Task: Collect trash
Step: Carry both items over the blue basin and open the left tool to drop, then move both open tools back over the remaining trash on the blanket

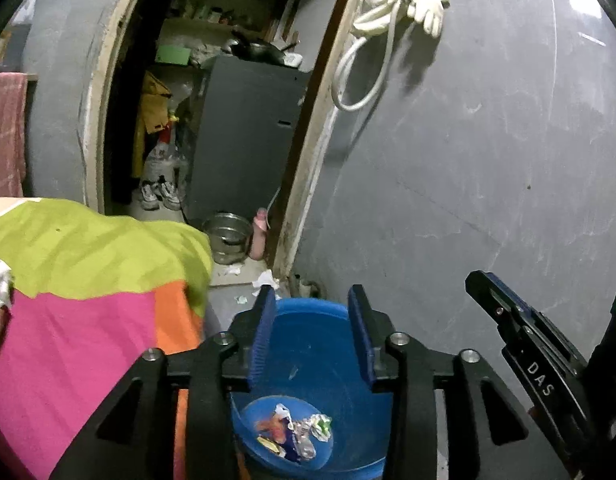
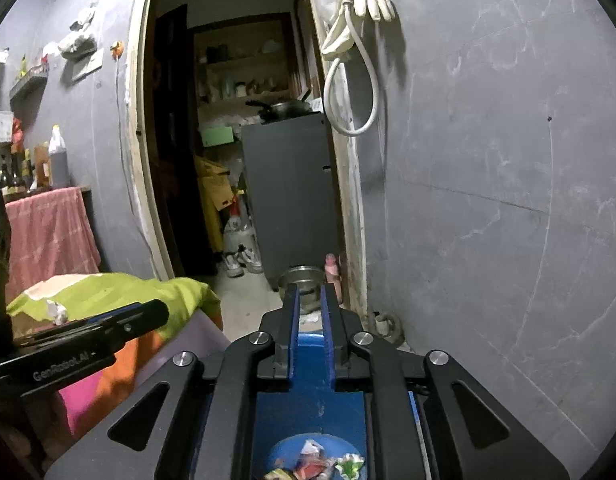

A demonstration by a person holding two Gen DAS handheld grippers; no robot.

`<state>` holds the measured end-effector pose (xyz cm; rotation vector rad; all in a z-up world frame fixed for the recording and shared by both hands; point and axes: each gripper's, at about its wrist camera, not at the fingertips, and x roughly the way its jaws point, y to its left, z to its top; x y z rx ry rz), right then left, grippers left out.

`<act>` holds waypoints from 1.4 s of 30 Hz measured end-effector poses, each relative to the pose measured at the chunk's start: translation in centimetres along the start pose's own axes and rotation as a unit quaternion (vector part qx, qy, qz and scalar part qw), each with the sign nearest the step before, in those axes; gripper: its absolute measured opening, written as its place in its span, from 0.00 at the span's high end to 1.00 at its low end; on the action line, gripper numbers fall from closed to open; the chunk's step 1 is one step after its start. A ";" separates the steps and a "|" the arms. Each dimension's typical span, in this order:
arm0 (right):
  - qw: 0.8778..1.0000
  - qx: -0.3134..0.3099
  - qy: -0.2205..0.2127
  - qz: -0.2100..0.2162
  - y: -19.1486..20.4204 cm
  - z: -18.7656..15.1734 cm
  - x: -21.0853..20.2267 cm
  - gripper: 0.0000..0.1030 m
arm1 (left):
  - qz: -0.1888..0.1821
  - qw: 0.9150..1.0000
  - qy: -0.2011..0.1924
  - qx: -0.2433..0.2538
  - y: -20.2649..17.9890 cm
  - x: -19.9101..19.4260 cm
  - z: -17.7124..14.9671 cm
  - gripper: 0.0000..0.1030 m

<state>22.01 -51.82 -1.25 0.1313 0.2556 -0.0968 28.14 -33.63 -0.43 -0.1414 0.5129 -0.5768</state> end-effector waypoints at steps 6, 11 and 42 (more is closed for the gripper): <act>0.999 0.001 -0.045 0.020 2.2 2.2 -2.3 0.72 | 0.020 0.999 -0.045 -0.010 2.2 -4.8 2.4 0.50; 0.995 -0.006 -0.093 0.047 5.5 4.3 -4.6 0.35 | 0.046 0.995 -0.089 -0.014 5.2 -9.7 4.1 0.29; 0.974 -0.086 -0.040 0.205 25.5 1.2 -2.1 0.00 | 0.205 0.975 -0.069 -0.050 23.5 -23.6 -1.9 0.02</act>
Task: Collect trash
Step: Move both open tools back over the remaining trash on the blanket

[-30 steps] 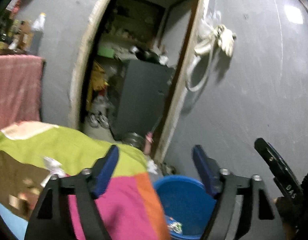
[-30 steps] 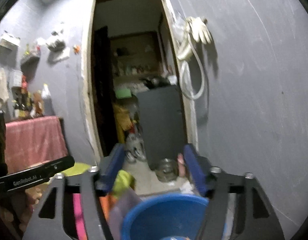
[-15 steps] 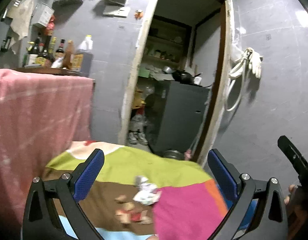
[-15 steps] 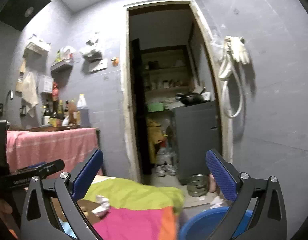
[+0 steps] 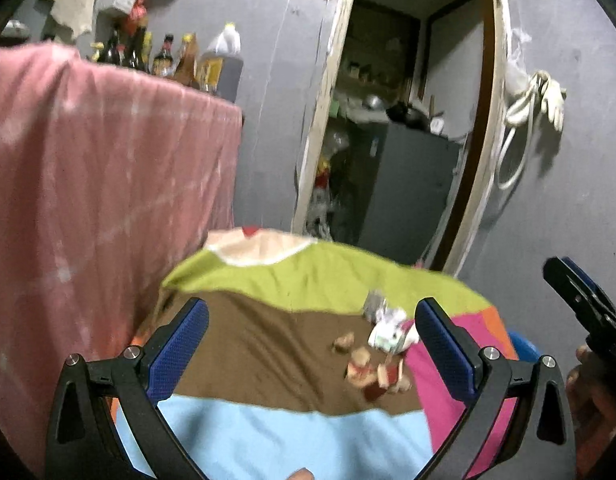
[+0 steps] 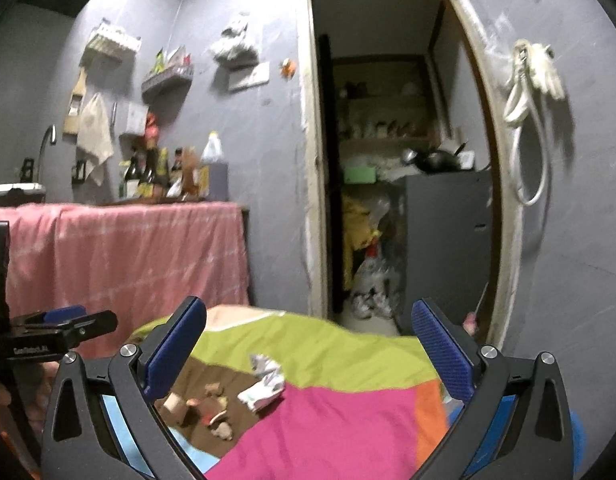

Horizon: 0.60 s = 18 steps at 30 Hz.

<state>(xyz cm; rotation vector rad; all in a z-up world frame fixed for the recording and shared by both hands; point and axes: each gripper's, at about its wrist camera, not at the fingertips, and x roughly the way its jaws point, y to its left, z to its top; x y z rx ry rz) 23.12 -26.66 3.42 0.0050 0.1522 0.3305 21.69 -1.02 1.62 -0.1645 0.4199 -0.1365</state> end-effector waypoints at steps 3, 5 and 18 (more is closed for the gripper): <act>0.999 -0.002 0.036 0.003 0.1 -1.0 1.3 0.00 | -0.012 0.999 0.033 0.008 -0.2 1.1 -0.9 0.02; 0.998 -0.002 0.060 0.010 0.0 -1.7 1.9 0.00 | -0.020 0.998 0.053 0.011 -0.4 1.8 -1.5 0.02; 0.983 0.006 0.174 0.052 -0.8 -5.7 4.6 0.29 | -0.074 0.984 0.163 0.009 -2.0 6.7 -3.3 0.50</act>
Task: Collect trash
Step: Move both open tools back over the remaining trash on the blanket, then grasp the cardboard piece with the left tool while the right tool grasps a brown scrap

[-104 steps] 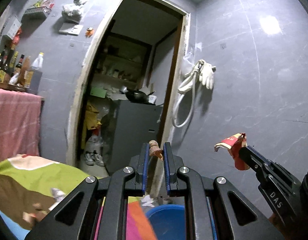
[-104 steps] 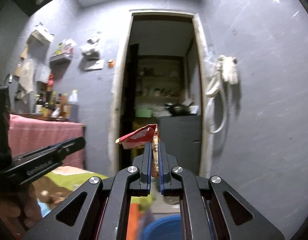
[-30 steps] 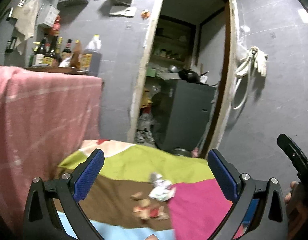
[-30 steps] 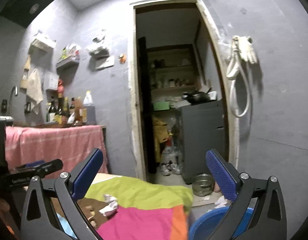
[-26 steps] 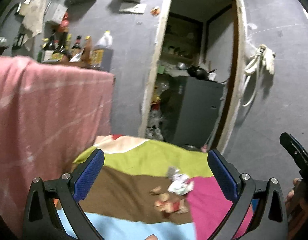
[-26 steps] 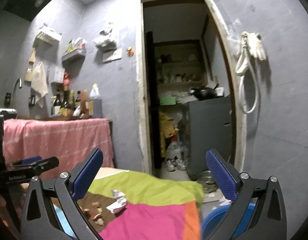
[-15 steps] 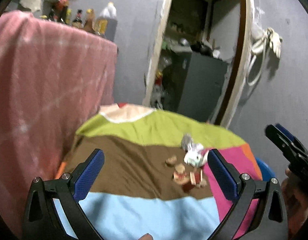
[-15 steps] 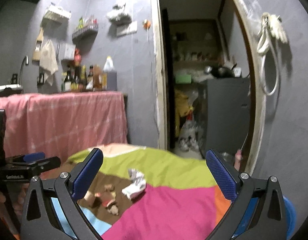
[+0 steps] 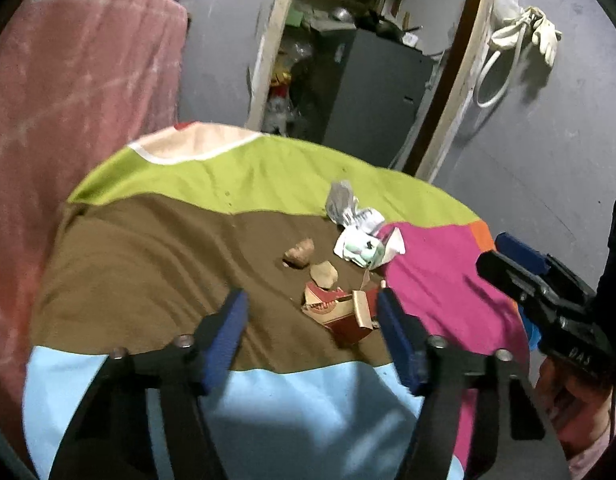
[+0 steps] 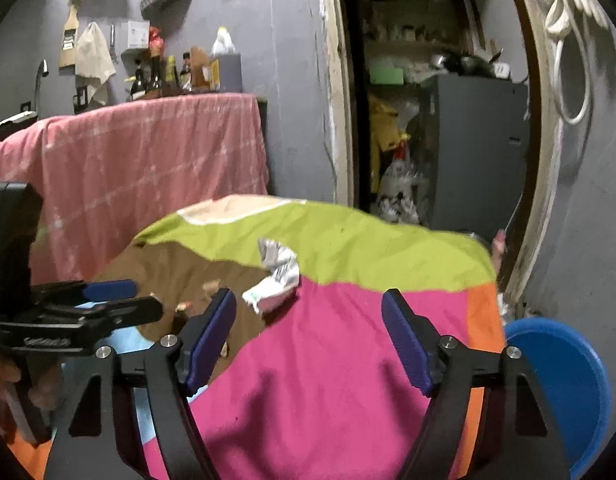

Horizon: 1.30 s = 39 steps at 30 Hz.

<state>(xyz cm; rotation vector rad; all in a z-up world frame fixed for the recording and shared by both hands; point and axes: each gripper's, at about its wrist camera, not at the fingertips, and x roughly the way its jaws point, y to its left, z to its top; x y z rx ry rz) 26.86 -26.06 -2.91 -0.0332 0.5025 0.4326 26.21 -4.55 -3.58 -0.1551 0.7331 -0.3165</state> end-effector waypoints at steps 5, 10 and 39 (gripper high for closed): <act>0.999 -0.010 0.025 0.019 0.7 -0.6 1.1 0.37 | -0.004 1.000 0.028 0.000 0.0 1.0 0.0 0.77; 0.997 -0.023 0.054 0.045 1.6 -0.9 2.3 0.49 | -0.006 0.999 0.029 -0.013 0.7 0.8 -0.1 0.90; 0.993 -0.047 0.061 0.094 3.7 -0.7 2.5 0.82 | 0.014 0.999 -0.022 -0.027 -0.4 -2.3 0.3 0.92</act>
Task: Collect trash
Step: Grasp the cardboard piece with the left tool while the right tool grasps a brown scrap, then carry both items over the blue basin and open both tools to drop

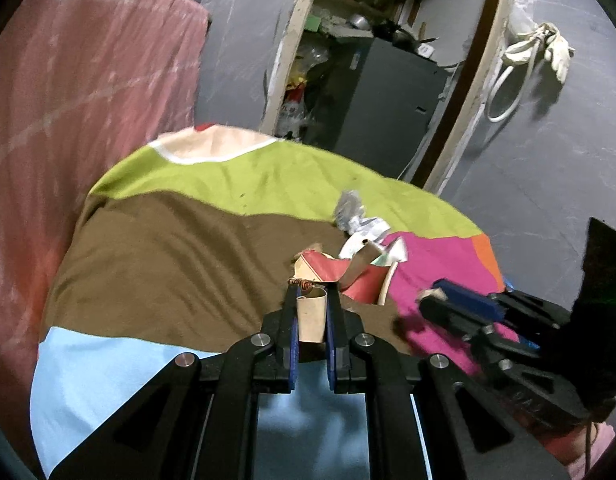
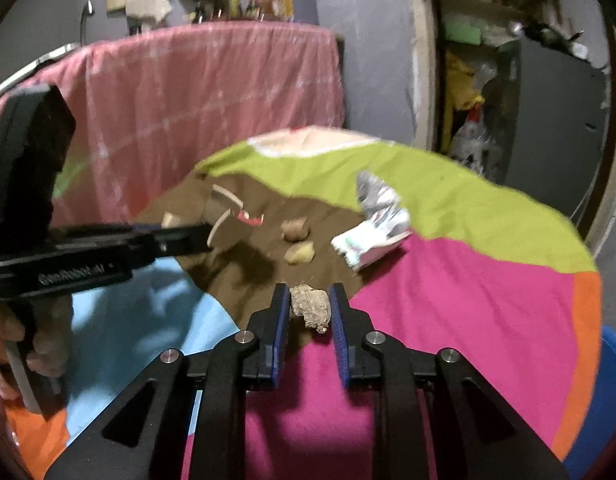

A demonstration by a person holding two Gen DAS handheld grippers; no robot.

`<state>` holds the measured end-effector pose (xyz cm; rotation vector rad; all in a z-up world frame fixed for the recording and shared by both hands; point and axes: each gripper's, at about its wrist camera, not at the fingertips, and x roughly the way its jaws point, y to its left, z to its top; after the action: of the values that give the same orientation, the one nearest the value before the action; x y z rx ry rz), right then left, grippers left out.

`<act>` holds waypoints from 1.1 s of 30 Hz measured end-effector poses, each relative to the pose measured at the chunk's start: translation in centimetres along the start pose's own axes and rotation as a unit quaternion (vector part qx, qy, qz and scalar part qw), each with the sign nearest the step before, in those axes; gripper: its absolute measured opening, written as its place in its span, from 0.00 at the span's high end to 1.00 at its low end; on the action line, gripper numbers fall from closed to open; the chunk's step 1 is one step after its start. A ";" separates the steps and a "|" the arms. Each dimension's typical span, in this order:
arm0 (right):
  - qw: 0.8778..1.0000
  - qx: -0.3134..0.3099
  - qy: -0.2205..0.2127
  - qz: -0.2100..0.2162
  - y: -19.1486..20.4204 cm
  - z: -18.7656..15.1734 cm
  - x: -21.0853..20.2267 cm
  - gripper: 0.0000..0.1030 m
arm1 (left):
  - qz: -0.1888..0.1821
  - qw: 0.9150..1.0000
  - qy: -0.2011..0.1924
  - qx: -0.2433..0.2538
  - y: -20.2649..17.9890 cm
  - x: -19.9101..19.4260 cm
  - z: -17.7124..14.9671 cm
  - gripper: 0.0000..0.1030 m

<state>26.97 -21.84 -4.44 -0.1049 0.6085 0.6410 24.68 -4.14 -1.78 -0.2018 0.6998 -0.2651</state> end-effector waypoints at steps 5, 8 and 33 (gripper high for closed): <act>0.996 0.000 -0.082 -0.044 -0.7 0.7 -4.9 0.82 | -0.013 0.999 -0.038 0.017 -2.9 -1.0 0.9 0.92; 0.988 -0.002 -0.137 -0.069 -1.3 1.2 -8.1 0.82 | -0.027 0.997 -0.074 0.027 -5.2 -1.8 1.6 0.92; 0.885 0.010 -0.311 -0.347 -12.9 -3.0 -24.8 0.82 | -0.109 0.959 -0.252 0.070 -27.2 2.0 2.0 0.92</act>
<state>17.37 -46.19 5.91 -0.0829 -0.0694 -0.0522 22.80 -30.37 5.90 -0.2009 0.1500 -0.4530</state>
